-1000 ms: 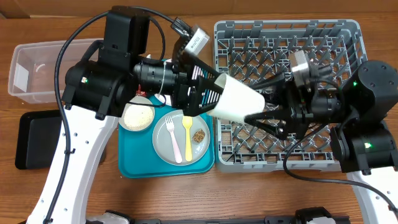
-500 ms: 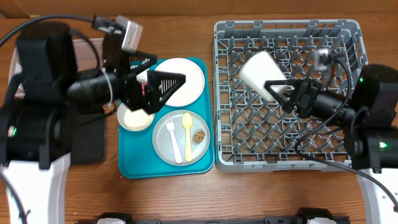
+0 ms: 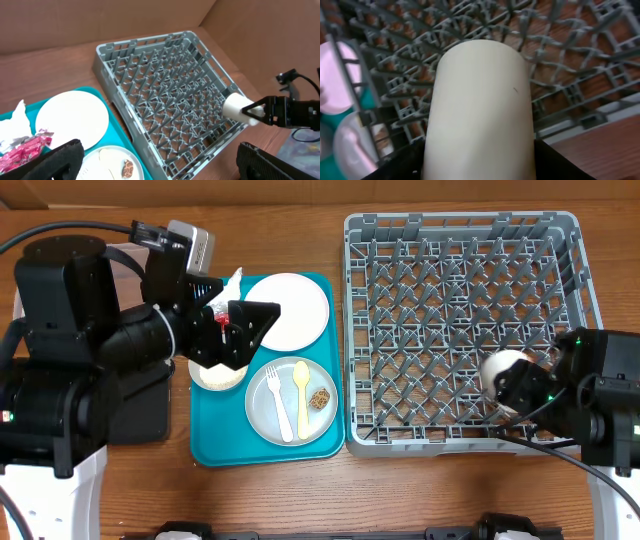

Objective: Sort waste into correct bins and load items into the dishwasher rack
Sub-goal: 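Place the white cup upside down in the dish rack with right gripper, then reach the right gripper to the pink fork on the grey plate, then grasp the pink fork and place it in the dish rack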

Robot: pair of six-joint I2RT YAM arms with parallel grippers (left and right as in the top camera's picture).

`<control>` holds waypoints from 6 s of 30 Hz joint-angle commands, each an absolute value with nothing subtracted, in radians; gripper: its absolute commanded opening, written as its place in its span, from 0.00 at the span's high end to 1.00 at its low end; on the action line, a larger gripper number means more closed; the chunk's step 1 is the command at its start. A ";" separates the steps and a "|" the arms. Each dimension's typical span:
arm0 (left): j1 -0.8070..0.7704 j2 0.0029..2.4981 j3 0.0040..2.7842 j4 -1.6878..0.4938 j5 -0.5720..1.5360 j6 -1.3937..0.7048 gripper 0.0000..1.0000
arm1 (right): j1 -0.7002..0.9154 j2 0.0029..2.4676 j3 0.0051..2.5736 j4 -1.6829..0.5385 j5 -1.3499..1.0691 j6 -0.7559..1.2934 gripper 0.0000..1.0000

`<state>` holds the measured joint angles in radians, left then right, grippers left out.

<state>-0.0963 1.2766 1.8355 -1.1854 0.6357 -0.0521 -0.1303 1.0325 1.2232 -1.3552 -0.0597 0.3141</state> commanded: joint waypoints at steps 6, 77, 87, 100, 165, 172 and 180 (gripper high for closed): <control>-0.092 1.300 1.848 -1.231 0.590 -0.047 0.00 | -0.178 1.205 1.256 -1.358 0.083 0.315 0.67; -0.255 1.824 1.808 -1.463 0.057 -0.279 0.19 | 0.192 1.077 1.589 -1.250 -0.351 0.307 0.00; -0.290 1.794 1.808 -1.586 -0.064 -0.408 0.23 | 0.202 1.138 1.589 -1.355 -0.271 0.364 0.00; -0.039 1.415 1.808 -1.663 -0.122 -0.479 0.15 | 0.492 1.420 1.569 -1.216 -0.173 0.382 0.18; 0.062 1.091 1.808 -1.645 -0.138 -0.479 0.00 | 0.853 1.914 1.927 -1.238 0.300 0.506 0.89; 0.061 1.091 1.808 -1.645 -0.138 -0.479 0.00 | 0.624 1.919 1.897 -1.216 0.298 0.437 0.88; 0.062 1.091 1.808 -1.645 -0.138 -0.479 0.00 | 0.503 2.016 1.862 -1.174 0.173 0.355 0.87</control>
<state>0.0544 1.0912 1.8061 -1.6489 -0.1284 -0.4694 0.5243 1.9770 1.8751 -1.1854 0.2584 0.4179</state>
